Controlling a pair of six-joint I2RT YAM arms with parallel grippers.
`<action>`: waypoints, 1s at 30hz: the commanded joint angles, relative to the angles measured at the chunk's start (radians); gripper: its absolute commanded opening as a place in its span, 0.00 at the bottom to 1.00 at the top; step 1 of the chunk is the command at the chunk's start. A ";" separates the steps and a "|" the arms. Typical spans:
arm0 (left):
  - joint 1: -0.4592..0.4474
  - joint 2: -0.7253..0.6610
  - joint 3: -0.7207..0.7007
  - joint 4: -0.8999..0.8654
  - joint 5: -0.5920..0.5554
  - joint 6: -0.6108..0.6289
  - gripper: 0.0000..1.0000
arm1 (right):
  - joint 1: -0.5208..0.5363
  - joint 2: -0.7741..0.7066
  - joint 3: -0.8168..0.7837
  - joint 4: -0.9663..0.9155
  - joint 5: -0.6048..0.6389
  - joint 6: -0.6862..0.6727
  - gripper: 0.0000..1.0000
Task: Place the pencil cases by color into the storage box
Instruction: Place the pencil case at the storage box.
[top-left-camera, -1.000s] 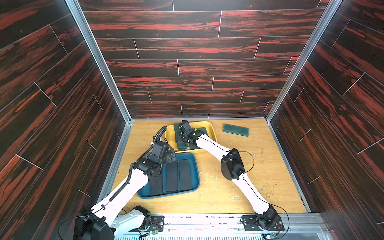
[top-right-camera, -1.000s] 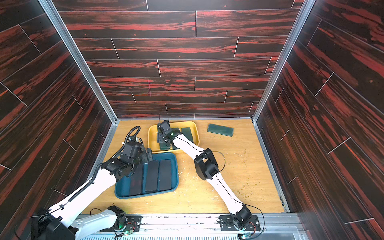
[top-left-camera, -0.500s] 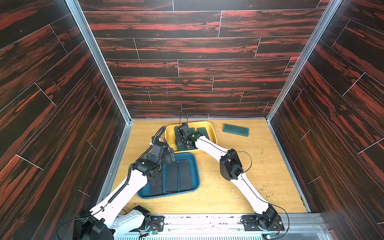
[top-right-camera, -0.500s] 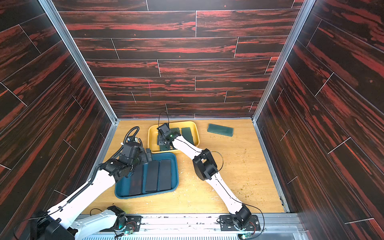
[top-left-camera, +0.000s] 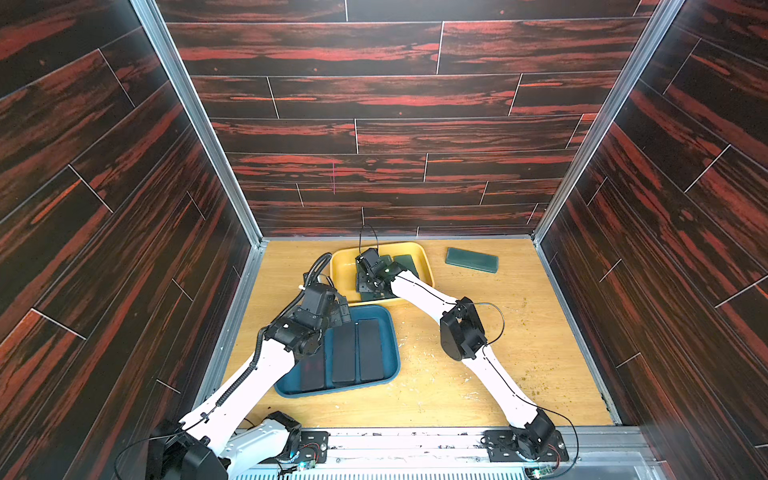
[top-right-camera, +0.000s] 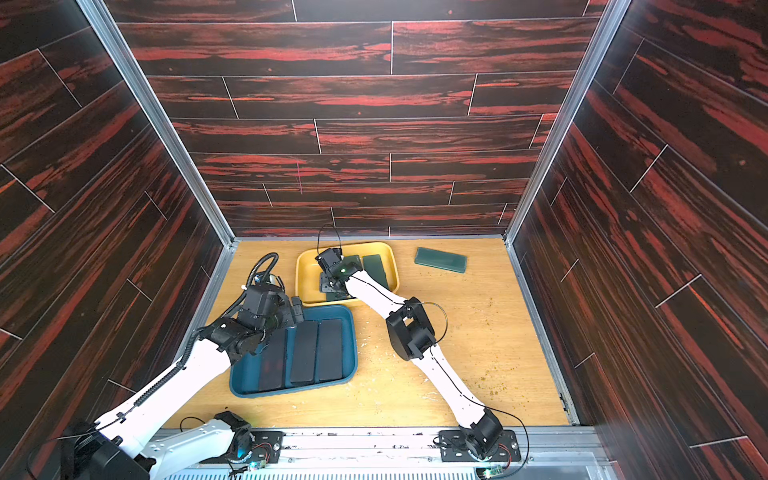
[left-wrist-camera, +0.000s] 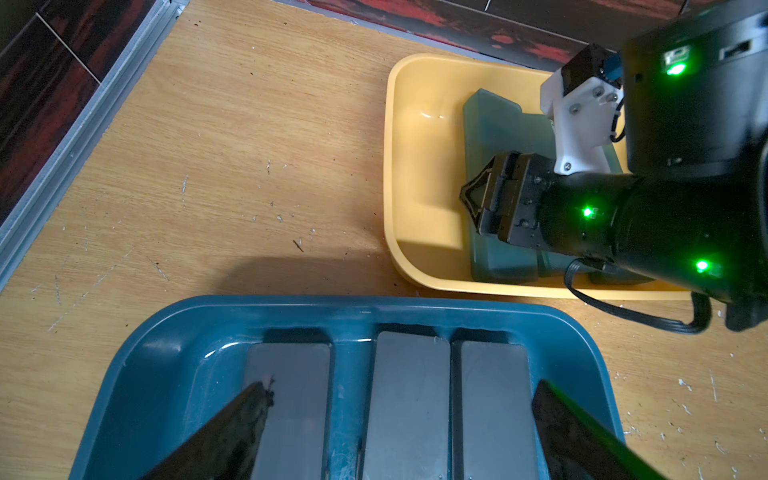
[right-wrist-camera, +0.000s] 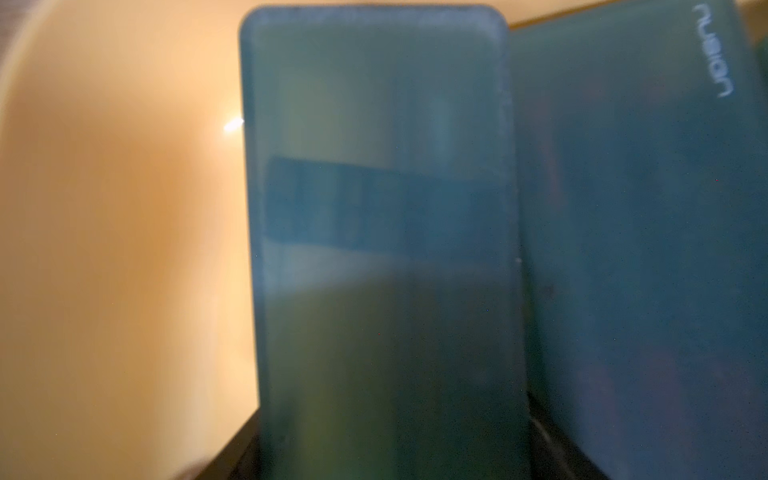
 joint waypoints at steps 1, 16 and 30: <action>0.004 -0.012 -0.001 -0.008 -0.003 -0.008 1.00 | -0.006 0.054 0.024 -0.036 0.046 -0.018 0.56; 0.006 -0.004 -0.002 -0.002 0.003 -0.007 1.00 | -0.003 0.053 0.012 -0.069 0.048 -0.092 0.57; 0.005 -0.007 -0.008 0.005 0.006 -0.015 1.00 | -0.003 0.083 0.029 -0.094 0.022 -0.084 0.66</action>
